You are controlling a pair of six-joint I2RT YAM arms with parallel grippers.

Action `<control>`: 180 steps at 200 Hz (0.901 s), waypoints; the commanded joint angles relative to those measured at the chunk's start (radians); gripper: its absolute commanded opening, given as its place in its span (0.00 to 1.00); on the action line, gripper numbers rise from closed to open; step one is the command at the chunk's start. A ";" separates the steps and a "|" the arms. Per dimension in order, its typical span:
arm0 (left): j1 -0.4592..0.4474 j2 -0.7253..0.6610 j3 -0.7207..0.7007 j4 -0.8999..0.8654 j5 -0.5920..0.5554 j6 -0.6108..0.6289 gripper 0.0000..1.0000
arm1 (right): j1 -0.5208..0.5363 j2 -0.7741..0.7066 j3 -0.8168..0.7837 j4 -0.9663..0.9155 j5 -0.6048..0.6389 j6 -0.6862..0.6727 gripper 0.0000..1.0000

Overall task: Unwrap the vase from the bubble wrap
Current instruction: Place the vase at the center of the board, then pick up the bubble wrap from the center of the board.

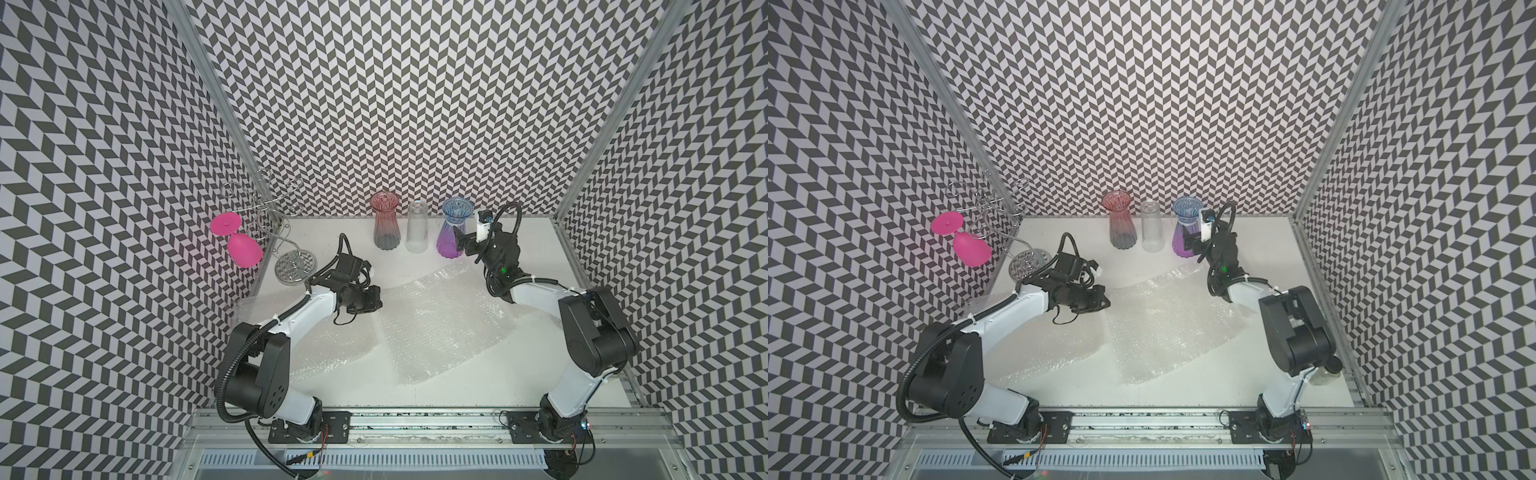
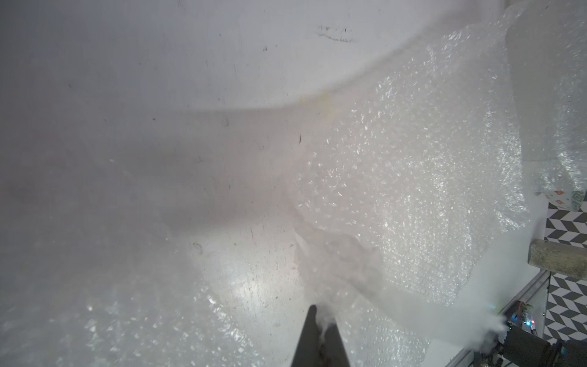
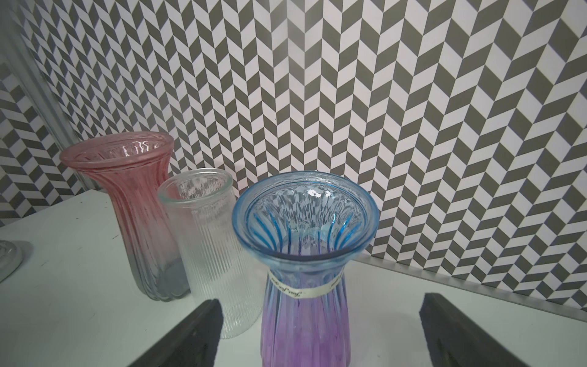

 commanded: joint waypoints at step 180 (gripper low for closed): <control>0.103 -0.132 0.147 -0.123 -0.124 0.066 0.00 | 0.317 -0.686 -0.036 -0.903 -0.062 0.231 0.99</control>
